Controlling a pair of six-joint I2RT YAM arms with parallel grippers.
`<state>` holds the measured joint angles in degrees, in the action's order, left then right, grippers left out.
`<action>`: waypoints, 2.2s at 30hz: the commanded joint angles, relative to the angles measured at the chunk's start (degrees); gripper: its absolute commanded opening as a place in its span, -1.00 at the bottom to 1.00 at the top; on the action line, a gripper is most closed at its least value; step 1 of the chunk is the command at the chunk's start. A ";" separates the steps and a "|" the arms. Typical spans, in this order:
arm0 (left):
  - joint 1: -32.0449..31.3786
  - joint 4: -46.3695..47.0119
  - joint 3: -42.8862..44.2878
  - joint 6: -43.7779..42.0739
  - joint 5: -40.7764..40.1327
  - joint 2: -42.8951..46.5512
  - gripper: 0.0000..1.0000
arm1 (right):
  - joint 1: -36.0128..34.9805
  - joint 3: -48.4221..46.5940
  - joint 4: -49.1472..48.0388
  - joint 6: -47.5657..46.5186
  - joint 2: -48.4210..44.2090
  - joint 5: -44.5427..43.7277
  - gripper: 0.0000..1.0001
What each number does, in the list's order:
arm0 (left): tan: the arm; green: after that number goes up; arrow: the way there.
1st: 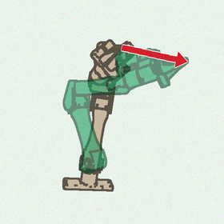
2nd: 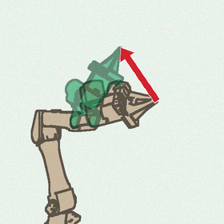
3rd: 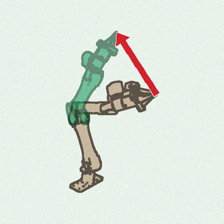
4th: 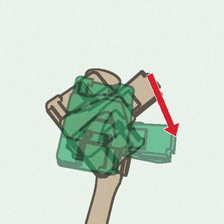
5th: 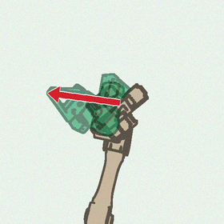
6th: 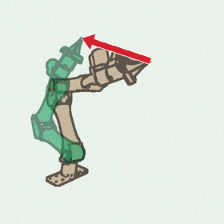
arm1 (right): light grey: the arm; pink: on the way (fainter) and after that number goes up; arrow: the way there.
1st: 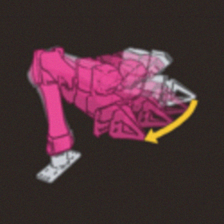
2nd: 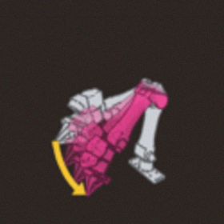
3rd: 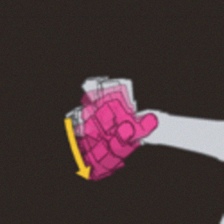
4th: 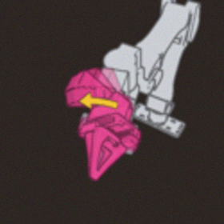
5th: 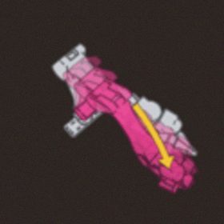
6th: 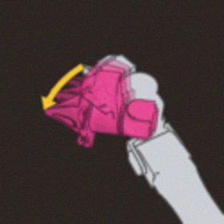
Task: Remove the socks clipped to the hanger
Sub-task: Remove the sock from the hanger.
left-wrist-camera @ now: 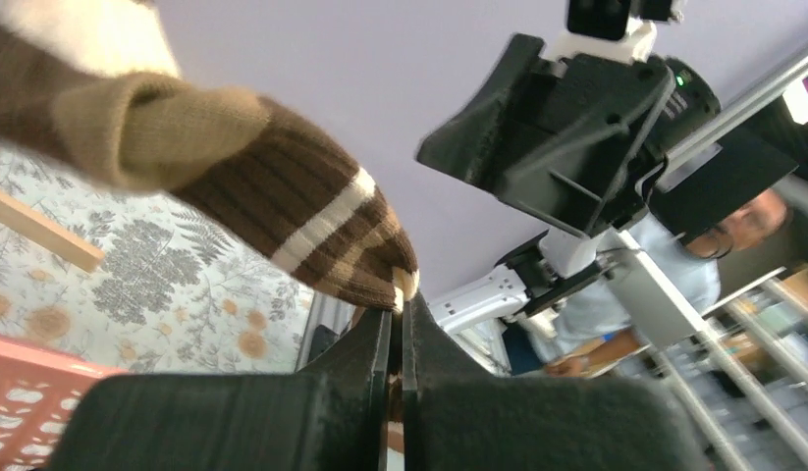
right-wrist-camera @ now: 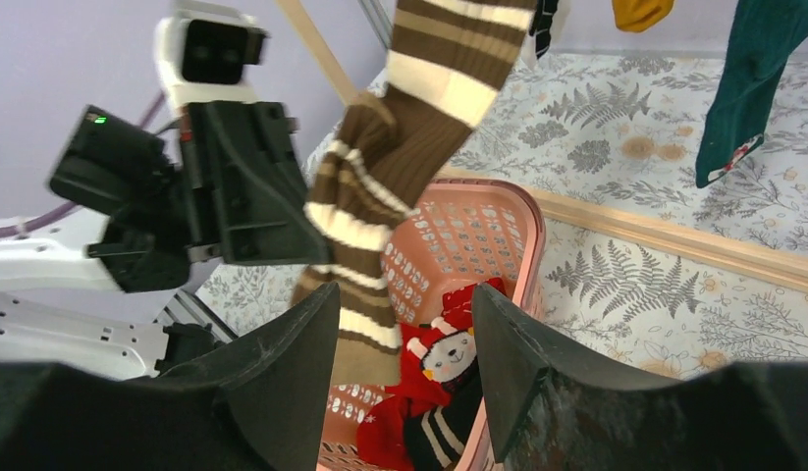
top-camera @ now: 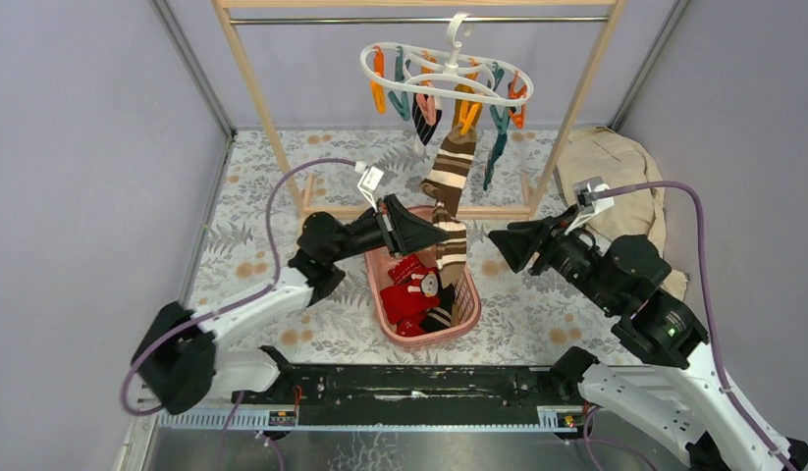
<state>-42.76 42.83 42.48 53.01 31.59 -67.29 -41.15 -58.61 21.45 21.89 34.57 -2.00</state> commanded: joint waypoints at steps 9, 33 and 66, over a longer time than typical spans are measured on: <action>7.52 49.39 -0.68 37.21 12.52 -20.77 -1.00 | -0.25 -1.42 -4.38 -1.35 8.64 5.20 0.21; -1.61 -20.92 5.34 -7.59 -5.10 -0.94 -0.93 | -0.26 -12.07 2.38 0.64 18.35 -12.49 0.38; -30.19 -57.49 27.43 -33.43 -68.99 -7.80 -1.00 | -0.34 -27.00 9.70 -1.15 37.95 -0.82 0.37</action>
<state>-72.07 -17.52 68.77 22.00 -34.13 -76.99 -41.15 -87.77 37.15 20.40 73.28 -6.35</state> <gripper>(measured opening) 0.053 0.678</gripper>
